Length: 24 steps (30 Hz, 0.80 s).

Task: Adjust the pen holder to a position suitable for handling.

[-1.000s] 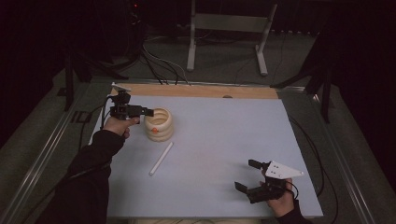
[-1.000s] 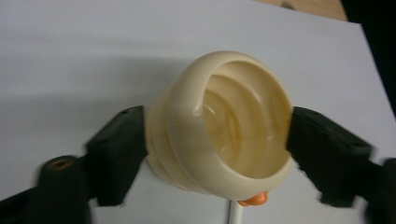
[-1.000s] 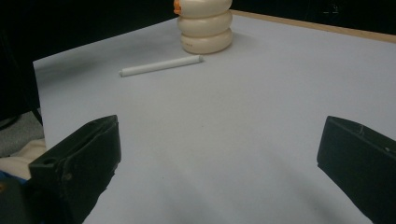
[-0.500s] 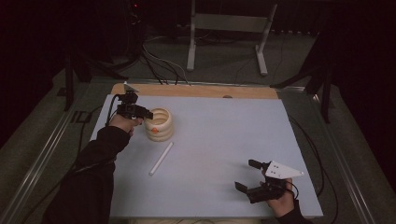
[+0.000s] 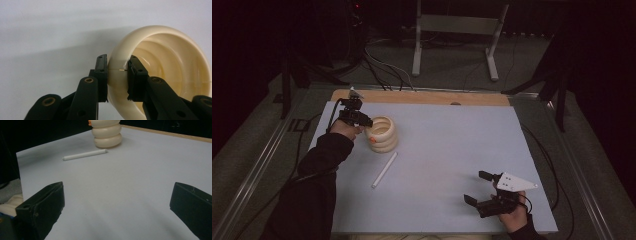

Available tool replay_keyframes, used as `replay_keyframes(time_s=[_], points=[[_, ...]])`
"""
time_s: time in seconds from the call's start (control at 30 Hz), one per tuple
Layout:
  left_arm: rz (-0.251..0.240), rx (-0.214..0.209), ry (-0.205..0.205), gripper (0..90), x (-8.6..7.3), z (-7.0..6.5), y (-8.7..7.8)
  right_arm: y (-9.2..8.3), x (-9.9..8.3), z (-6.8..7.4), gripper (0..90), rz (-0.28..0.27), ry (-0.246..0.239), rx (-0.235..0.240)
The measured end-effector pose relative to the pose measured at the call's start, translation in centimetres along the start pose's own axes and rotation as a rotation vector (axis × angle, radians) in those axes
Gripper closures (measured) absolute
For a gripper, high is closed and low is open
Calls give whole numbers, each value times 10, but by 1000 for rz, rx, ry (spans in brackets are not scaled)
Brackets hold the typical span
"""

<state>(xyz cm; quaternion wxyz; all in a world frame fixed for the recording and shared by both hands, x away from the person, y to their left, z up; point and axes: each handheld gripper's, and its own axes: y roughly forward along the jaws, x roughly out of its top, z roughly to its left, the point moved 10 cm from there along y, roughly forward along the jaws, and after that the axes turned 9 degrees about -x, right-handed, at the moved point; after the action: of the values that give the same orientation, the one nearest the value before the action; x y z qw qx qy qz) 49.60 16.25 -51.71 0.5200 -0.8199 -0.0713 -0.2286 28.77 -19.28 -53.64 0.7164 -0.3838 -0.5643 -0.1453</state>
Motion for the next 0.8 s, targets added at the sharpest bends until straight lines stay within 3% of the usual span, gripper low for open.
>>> replay_keyframes(time_s=[0.23, 0.47, 0.8], points=[[-10, -36, 28, 753, 5, -14, -7, 0, 1, 0, 0, -2, 0, 0], [11, -67, 85, 753, 8, -44, -5, -1, 2, 0, 0, -8, 2, -4], [67, -118, 209, 756, 5, -97, 4, -4, 5, -1, 0, -27, 0, -11]])
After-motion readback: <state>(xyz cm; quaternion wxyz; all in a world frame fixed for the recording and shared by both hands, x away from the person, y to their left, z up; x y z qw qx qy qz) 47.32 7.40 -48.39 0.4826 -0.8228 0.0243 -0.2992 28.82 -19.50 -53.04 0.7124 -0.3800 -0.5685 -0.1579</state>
